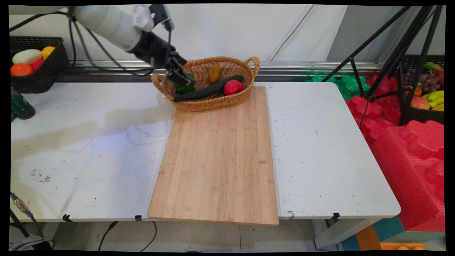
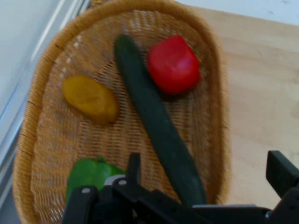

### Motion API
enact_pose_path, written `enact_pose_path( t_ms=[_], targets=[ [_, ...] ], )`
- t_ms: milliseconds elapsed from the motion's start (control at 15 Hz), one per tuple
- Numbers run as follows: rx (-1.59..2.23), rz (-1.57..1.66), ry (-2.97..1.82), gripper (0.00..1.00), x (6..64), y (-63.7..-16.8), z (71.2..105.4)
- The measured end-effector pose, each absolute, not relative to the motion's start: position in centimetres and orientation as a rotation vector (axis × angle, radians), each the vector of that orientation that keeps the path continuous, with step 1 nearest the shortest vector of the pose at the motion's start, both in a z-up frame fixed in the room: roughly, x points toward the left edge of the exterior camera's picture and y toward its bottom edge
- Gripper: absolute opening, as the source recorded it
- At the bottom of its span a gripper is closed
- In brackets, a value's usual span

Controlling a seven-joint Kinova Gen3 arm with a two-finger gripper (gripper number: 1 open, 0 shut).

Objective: Pick up the cucumber from the vegetable basket

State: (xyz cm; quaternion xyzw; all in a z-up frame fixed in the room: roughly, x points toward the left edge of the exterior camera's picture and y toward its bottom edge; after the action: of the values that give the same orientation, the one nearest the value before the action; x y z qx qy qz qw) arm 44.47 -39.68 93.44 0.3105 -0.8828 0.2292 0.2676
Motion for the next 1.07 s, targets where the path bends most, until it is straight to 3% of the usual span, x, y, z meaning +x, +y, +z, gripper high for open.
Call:
enact_pose_path(
  t_ms=[333, 1067],
  targets=[
    [0.939, 0.670, -2.358, 1.00, 43.0, -44.7, 91.6],
    [1.096, 0.605, -2.402, 1.00, 40.0, -51.7, 83.7]
  ],
)
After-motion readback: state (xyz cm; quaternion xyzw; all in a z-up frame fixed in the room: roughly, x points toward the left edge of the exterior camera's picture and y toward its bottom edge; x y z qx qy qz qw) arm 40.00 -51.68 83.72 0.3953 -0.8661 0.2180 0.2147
